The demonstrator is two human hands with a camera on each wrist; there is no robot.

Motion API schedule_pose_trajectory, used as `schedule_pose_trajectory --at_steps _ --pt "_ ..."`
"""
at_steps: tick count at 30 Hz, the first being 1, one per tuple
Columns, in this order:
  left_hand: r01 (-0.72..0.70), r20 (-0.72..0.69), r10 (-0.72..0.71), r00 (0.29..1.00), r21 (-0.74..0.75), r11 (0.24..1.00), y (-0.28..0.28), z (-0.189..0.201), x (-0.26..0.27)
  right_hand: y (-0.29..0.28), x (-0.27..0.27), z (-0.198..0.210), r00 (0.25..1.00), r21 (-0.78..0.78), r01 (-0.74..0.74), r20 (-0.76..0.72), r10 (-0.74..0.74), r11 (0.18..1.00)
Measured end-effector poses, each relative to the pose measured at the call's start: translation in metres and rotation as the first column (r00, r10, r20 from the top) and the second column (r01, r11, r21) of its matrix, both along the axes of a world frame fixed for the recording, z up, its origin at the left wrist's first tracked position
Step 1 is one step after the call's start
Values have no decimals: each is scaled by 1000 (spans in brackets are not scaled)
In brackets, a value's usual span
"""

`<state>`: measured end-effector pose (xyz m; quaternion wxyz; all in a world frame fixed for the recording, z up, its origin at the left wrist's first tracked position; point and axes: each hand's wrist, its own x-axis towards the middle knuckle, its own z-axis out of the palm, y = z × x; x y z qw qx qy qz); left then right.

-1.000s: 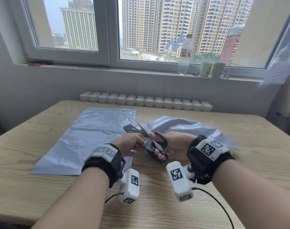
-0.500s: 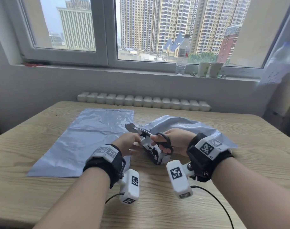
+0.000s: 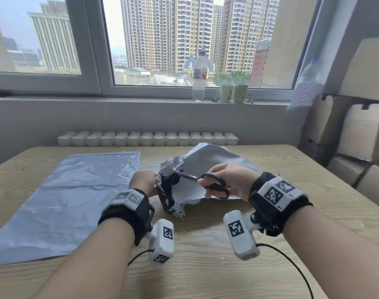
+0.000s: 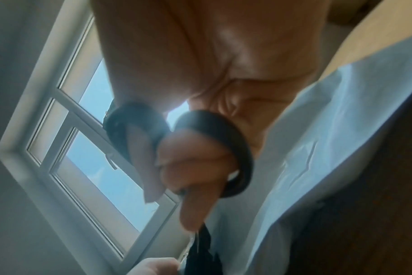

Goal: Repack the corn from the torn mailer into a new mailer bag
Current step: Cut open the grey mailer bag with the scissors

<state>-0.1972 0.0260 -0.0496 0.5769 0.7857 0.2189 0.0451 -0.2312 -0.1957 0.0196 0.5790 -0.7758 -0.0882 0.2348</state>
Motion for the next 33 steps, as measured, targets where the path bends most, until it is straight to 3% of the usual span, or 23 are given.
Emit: schedule_pose_trajectory --at_steps 4,8,11,14,18,20,23,24,26,28,31,33 --pt "-38 -2 39 999 128 991 -22 3 0 -15 1 -1 992 -84 -114 -64 109 990" --pt "-98 21 98 995 4 995 -31 7 3 -11 -3 -2 981 -124 -195 -47 190 973" --pt "-70 -47 71 996 18 997 -33 8 -1 -6 -2 -1 993 -44 -82 84 86 996" --pt "-131 -15 139 990 237 963 -33 8 -4 -7 2 -1 984 -13 72 162 -69 997" --pt "-136 70 117 991 408 903 -37 12 2 -19 4 -2 985 -47 97 151 -89 994" --pt "-141 72 122 990 453 880 -41 18 6 -29 3 1 977 81 130 158 -141 988" --pt "-193 121 153 981 496 847 -50 19 8 -47 10 8 930 263 285 158 -333 922" --pt "-212 183 134 974 521 827 -54 18 8 -53 16 7 905 228 342 183 -385 912" --pt "-212 289 33 957 617 758 -64 15 7 -62 27 -1 839 -2 471 312 -446 882" --pt "-189 347 -100 933 705 684 -74 14 8 -72 35 -12 780 -240 575 449 -436 782" --pt "3 322 -342 883 724 689 -88 13 16 -94 40 -31 719 -407 669 567 -403 622" --pt "109 231 -432 872 768 631 -96 8 21 -111 44 -43 705 -484 695 603 -373 532"
